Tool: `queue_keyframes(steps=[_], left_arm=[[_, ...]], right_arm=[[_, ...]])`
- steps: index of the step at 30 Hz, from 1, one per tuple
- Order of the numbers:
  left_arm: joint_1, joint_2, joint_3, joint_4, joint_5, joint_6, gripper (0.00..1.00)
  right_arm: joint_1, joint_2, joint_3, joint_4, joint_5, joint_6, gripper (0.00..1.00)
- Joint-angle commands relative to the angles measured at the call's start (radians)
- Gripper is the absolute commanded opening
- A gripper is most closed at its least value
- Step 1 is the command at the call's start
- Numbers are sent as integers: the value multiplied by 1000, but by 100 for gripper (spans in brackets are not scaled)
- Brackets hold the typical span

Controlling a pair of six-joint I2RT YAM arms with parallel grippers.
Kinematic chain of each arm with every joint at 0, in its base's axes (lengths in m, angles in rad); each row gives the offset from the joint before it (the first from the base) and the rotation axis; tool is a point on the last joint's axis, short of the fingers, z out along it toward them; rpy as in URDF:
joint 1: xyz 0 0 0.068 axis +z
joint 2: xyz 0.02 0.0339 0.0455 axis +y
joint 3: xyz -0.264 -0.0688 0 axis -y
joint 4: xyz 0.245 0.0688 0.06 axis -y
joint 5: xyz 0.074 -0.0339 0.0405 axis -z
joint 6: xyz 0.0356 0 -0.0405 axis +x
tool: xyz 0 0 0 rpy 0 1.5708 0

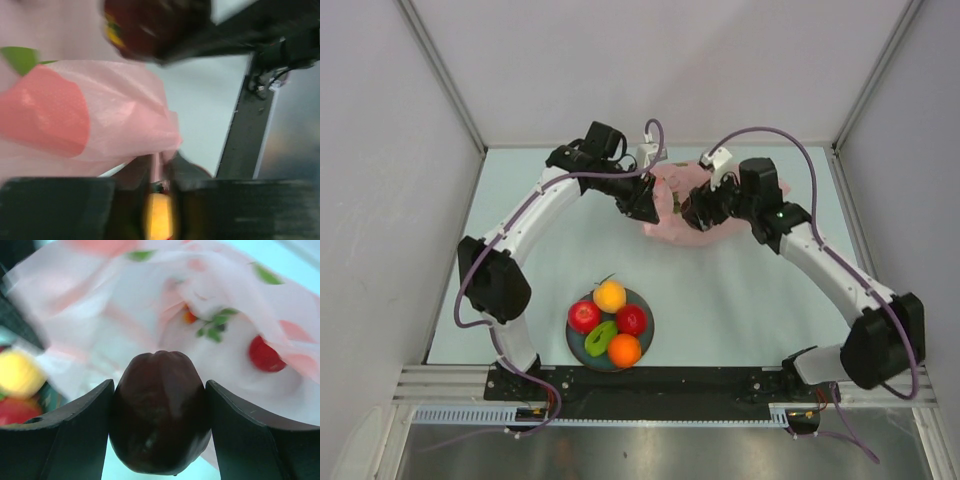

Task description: Take the fake fruits out of the plastic bag

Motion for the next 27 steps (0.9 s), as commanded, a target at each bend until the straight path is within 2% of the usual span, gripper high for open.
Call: queue_keyframes(steps=[1,3,5,6,11,13,16,22,27], left_arm=[[-2,-12,58,27,-60,-37,67],[1,-33,53,30,-77,-64,87],[14,-82,43,26,-54,-70,97],[19,-104,24,22,-54,-70,100],[77,-265,-74,22,-120,-80,100],[126,-371,-143,19,-140,-88,100],[209,-526,-238,16,-183,-108,100],[336,-835,-433,32,-191,-131,100],[422,-963,-503,21,-146,-151,100]], right_arm=[[57,-164,-100,-103,-81,-116,49],[123,-256,-125,-121,-73,-162,49],[182,-326,-137,-146,-46,-235,49],[269,-343,-149,-151,-32,-263,49],[540,-370,-194,-128,118,-357,49],[659,-342,-191,-77,149,-360,50],[764,-257,-149,-28,151,-360,52],[893,-30,-80,110,85,-359,53],[950,113,-2,150,79,-385,51]])
